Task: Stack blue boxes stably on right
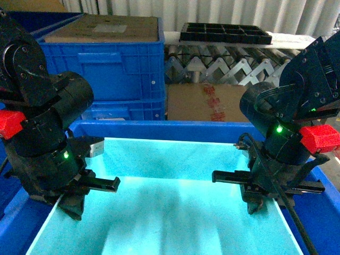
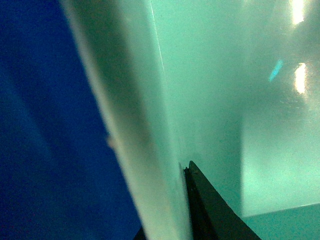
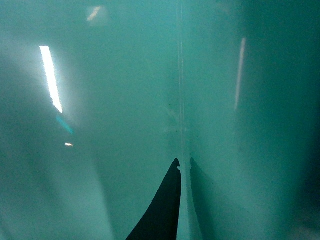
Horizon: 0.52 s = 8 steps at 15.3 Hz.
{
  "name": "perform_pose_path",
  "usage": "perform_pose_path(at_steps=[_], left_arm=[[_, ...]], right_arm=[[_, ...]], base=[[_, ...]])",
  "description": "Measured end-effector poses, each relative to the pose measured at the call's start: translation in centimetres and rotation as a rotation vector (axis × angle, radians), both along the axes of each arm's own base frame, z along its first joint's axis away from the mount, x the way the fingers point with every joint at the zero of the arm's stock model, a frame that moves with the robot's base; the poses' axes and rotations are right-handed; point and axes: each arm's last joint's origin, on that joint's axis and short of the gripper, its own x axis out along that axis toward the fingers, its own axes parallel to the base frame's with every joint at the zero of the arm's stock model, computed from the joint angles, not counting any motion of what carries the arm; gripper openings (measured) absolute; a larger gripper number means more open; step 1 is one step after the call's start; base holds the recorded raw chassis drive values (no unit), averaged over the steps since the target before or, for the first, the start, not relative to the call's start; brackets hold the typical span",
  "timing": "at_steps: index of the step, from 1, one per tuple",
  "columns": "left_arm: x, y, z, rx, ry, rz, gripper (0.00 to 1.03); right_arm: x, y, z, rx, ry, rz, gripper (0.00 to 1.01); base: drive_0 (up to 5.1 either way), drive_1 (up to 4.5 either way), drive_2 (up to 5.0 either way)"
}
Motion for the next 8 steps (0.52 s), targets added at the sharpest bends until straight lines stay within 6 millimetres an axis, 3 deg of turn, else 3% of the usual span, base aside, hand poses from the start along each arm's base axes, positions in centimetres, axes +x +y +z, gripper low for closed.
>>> perform_pose_path(at_steps=[1,6,7,8], left_arm=[[0.0,0.0,0.3,-0.012,0.02,-0.038,0.2],[0.0,-0.4,0.2,-0.056,0.025,-0.069,0.68],[-0.1,-0.9,0.2,-0.077,0.027,-0.084,0.89],[-0.1,-1.2,0.2,-0.083,0.026,-0.094,0.99]], right_arm=[[-0.1,0.2,0.1,0.036,0.028,-0.028,0.27],[-0.4,1.8,0.3,0.07,0.025,-0.003,0.77],[-0.5,2.1,0.5,0.075,0.02,0.001,0.97],[-0.6,2.1,0.9,0.066,0.019,0.001,0.99]], base=[[0.0,0.0,0.0],[0.0,0.0,0.0],[0.0,0.0,0.0],[0.0,0.0,0.0]])
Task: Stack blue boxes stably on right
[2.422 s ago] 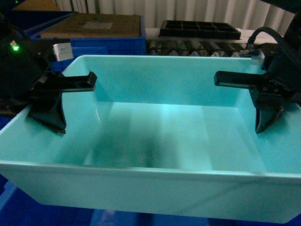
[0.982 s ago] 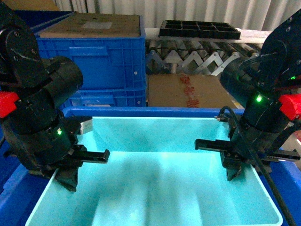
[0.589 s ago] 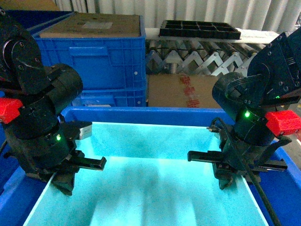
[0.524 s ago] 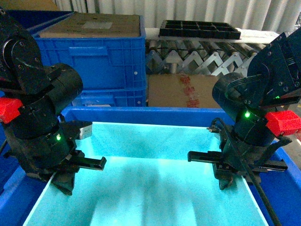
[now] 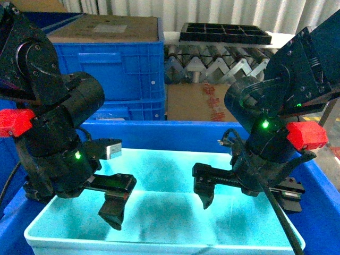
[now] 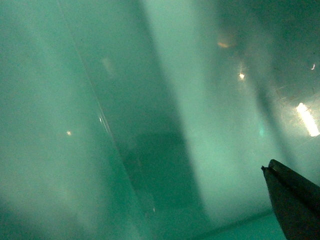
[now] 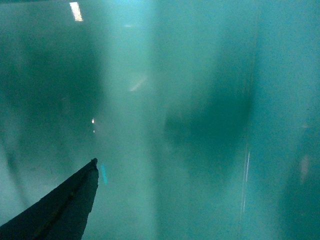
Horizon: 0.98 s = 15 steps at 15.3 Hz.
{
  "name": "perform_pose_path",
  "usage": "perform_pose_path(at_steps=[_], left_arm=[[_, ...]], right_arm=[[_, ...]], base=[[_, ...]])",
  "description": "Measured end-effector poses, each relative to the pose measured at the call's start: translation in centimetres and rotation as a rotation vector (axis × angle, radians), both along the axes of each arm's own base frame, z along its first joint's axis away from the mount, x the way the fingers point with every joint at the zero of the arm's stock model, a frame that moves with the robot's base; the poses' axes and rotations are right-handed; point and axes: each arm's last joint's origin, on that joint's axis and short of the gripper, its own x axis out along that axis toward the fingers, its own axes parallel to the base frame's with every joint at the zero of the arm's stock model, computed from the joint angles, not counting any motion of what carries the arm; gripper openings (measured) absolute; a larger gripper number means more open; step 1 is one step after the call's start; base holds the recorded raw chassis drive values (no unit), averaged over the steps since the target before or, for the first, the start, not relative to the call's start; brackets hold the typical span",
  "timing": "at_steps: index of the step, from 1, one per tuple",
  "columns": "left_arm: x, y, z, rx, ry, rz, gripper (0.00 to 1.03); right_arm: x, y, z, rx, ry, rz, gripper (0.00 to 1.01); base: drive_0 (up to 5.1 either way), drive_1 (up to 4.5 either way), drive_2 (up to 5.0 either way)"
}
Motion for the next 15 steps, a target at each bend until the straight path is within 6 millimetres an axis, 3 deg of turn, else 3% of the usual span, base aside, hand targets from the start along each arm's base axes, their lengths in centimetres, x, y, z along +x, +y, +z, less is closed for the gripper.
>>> perform_pose_path(at_steps=[2,5,7,9,10,11,13,15], left_arm=[[0.0,-0.1,0.1,-0.011,-0.001,-0.013,0.98],[0.0,0.0,0.3,-0.02,-0.005,-0.012,0.98],[-0.6,1.2,3.5,-0.037,-0.016,0.042,0.98],[-2.2,2.7,9.5,-0.074,-0.084,0.124,0.98],[-4.0,3.5,12.4,-0.08,-0.099,0.16,0.98],[-5.6,3.8,13.5,-0.077,-0.09,0.165,0.98],[-8.5,3.7,13.5,-0.114,-0.066,0.171,0.98],[-8.8,3.3,13.4,-0.107,-0.082,0.181,0.98]], right_arm=[[-0.1,-0.3,2.5,-0.062,-0.002,-0.007,0.98],[-0.5,-0.6,4.1,-0.1,-0.004,0.026,0.98],[-1.5,-0.9,7.7,-0.098,-0.044,0.021,0.98],[-3.4,-2.0,12.7,-0.08,-0.077,-0.026,0.98],[-4.8,-2.9,15.5,-0.068,-0.084,-0.063,0.98],[-5.8,-3.5,17.0,-0.062,-0.082,-0.079,0.98],[-8.5,-4.4,17.8,-0.036,-0.039,-0.116,0.98],[-9.1,-4.0,17.7,-0.013,-0.07,-0.098,0.98]], base=[[0.0,0.0,0.0],[0.0,0.0,0.0],[0.0,0.0,0.0],[0.0,0.0,0.0],[0.0,0.0,0.0],[0.0,0.0,0.0],[0.0,0.0,0.0],[0.0,0.0,0.0]])
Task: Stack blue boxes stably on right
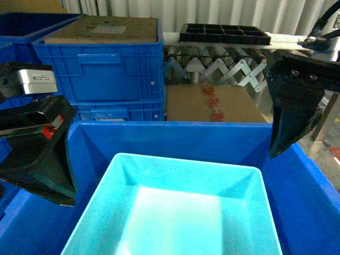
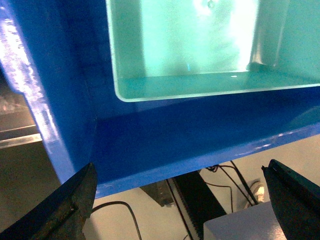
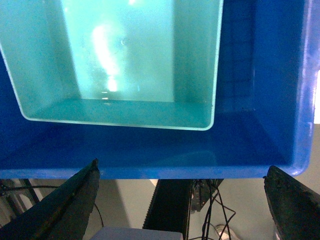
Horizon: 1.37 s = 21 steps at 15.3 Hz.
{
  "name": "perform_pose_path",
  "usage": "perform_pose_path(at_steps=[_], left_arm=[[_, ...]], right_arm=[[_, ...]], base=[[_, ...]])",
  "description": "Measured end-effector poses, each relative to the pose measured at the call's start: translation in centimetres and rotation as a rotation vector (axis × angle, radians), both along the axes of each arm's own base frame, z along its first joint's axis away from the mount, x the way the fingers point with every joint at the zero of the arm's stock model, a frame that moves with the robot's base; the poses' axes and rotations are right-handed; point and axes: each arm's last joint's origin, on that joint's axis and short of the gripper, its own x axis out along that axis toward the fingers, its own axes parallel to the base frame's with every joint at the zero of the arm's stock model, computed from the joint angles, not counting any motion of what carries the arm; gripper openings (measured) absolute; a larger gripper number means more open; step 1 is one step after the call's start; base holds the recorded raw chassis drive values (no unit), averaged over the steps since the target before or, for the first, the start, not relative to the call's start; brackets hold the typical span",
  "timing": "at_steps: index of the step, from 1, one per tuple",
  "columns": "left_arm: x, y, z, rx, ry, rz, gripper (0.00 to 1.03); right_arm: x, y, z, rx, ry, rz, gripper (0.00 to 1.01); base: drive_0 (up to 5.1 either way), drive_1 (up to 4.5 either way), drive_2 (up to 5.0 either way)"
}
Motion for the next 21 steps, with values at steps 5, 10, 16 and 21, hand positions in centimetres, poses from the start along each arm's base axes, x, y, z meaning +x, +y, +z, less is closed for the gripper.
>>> perform_pose_path(at_steps=[5,10,16,21], left_arm=[[-2.7,2.0,-3.5,0.18,-0.903,0.172,0.67],[-7.6,4.5,-3.2,0.072,-1.414,0.285,0.15],[-14.1,6.7,-6.3,0.076,-1.394,0.278,0.02],[-14.8,6.7,-5.9,0.073,-1.417,0.28,0.02]], right_arm=[[-3.9,-4.1,-3.6,-0.249,-1.115,0.001,0.56],[-9.4,-7.5,-5.3,-0.252,-1.419,-0.03,0.03],[-16.3,-10.9,-9.0,-0.261,-1.417,-0.023,0.02],[-16.9,-10.9,-8.9,-0.261,-1.416,-0.022,0.02]], base=[[0.0,0.0,0.0],[0.0,0.0,0.0],[0.0,0.0,0.0],[0.0,0.0,0.0]])
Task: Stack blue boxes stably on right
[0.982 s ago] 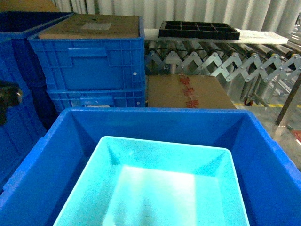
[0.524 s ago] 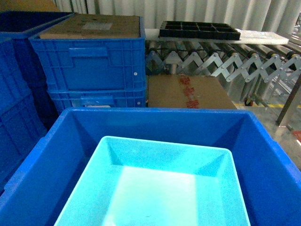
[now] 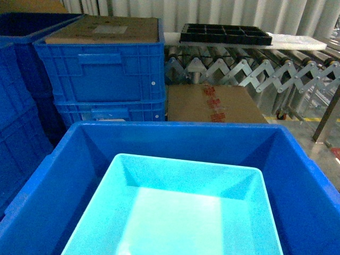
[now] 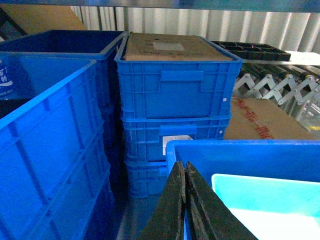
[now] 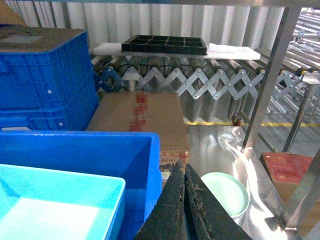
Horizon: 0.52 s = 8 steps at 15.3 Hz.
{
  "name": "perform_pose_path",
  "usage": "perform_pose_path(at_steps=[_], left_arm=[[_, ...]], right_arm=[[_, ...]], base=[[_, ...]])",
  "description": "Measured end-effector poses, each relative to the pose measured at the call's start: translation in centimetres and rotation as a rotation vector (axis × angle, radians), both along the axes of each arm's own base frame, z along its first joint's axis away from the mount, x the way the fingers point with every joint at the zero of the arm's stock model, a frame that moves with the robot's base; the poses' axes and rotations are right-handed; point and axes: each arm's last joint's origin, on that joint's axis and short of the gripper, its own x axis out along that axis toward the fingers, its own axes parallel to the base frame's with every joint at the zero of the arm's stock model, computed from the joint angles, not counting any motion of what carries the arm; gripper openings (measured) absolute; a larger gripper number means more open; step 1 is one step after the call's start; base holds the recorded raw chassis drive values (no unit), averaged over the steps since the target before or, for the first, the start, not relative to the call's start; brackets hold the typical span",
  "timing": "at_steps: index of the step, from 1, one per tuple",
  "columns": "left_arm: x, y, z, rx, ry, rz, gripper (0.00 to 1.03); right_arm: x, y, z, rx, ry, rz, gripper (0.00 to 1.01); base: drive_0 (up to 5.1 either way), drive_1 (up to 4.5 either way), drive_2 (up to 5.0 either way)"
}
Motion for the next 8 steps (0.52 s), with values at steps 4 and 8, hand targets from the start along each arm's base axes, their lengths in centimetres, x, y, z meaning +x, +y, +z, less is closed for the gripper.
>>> perform_pose_path(at_steps=[4,8], left_arm=[[-0.4,0.0,0.0,0.0,0.005,0.0,0.02],[-1.4,0.0,0.3,0.0,-0.004,0.0,0.02]], right_arm=[[-0.5,0.0,0.3,0.0,-0.014,-0.001,0.02],[-1.5,0.0,0.5,0.0,-0.019,0.0,0.02]], base=[[0.0,0.0,0.0],[0.0,0.0,0.0]])
